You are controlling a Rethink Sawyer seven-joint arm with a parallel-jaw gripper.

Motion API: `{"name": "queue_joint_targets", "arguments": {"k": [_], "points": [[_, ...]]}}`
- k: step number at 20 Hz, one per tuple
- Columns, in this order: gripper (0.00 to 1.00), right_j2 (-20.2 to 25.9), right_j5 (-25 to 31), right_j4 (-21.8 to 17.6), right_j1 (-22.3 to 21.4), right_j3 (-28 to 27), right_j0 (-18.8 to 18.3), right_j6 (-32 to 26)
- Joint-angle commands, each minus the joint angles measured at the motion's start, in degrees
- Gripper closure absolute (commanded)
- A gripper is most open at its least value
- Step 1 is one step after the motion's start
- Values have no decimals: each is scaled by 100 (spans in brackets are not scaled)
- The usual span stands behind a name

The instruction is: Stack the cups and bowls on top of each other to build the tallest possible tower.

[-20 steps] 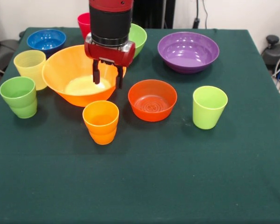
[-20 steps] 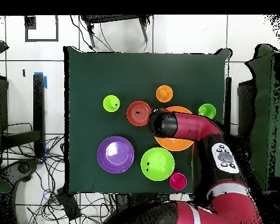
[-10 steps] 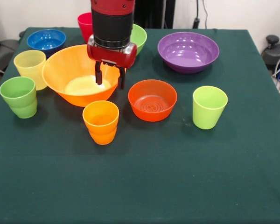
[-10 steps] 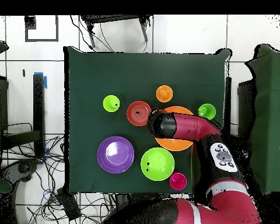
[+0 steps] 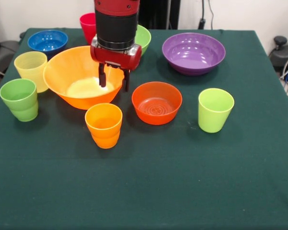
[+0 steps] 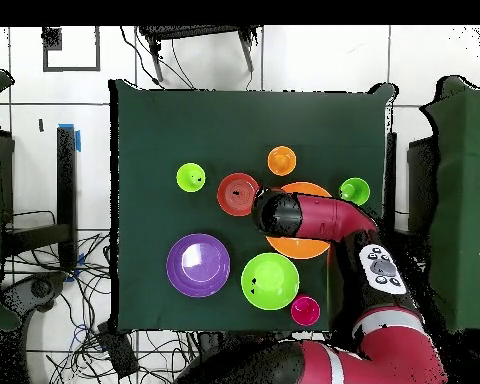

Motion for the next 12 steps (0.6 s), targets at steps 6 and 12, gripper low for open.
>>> {"name": "queue_joint_targets", "arguments": {"k": [6,12], "points": [[0,464,-172,-338,375,73,85,-62],[100,553,-201,-379,389,93,19,-164]]}}
